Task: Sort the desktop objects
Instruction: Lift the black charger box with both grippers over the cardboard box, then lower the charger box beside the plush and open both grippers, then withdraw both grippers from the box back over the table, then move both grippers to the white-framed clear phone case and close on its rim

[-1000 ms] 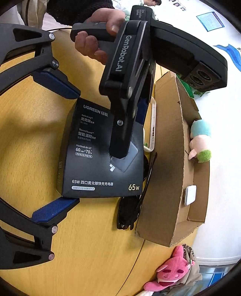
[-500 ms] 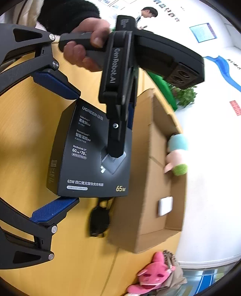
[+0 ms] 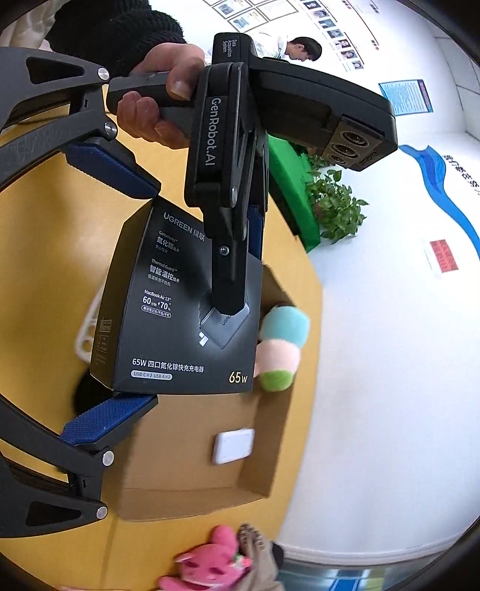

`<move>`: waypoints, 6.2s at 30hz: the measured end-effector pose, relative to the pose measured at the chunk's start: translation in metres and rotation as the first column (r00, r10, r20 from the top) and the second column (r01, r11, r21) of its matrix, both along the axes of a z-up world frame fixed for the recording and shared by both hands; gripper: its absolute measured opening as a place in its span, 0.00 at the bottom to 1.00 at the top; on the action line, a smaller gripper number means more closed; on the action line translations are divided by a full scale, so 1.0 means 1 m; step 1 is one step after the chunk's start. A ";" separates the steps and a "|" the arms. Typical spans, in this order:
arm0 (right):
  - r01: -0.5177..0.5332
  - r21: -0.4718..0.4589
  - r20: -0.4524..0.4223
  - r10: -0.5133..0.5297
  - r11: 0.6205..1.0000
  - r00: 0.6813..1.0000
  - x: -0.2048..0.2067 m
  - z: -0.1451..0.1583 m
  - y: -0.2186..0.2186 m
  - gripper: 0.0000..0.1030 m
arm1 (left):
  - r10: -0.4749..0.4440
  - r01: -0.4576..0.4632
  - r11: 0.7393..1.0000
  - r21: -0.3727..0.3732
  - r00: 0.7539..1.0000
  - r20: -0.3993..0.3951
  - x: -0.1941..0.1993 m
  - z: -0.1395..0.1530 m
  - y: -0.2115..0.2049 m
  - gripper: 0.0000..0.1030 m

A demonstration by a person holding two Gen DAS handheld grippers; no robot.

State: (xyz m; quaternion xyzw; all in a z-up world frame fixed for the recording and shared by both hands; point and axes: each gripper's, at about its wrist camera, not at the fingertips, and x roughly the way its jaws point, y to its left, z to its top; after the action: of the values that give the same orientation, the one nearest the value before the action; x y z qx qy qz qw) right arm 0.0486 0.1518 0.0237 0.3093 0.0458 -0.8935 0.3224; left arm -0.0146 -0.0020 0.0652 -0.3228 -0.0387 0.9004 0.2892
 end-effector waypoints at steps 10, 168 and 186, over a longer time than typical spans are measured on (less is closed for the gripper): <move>-0.052 -0.022 -0.065 0.050 0.998 0.997 -0.053 0.042 -0.054 1.00 | 0.042 -0.041 0.999 0.019 0.997 -0.064 -0.042 0.041 -0.059 0.62; 0.247 0.139 0.345 -0.280 0.959 0.896 -0.056 -0.131 0.025 0.92 | 0.349 -0.309 0.935 -0.173 0.888 0.298 0.016 -0.155 -0.061 0.06; 0.212 0.186 0.262 -0.256 0.959 0.930 -0.051 -0.135 0.000 0.13 | 0.337 -0.295 0.938 -0.180 0.897 0.285 0.025 -0.151 -0.053 0.05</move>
State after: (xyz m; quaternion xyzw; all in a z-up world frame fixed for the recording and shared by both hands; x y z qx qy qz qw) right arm -0.0026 0.1517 -0.1108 0.4612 0.0311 -0.8658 0.1916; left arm 0.0108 -0.0554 -0.0857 -0.4685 -0.0758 0.8737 0.1071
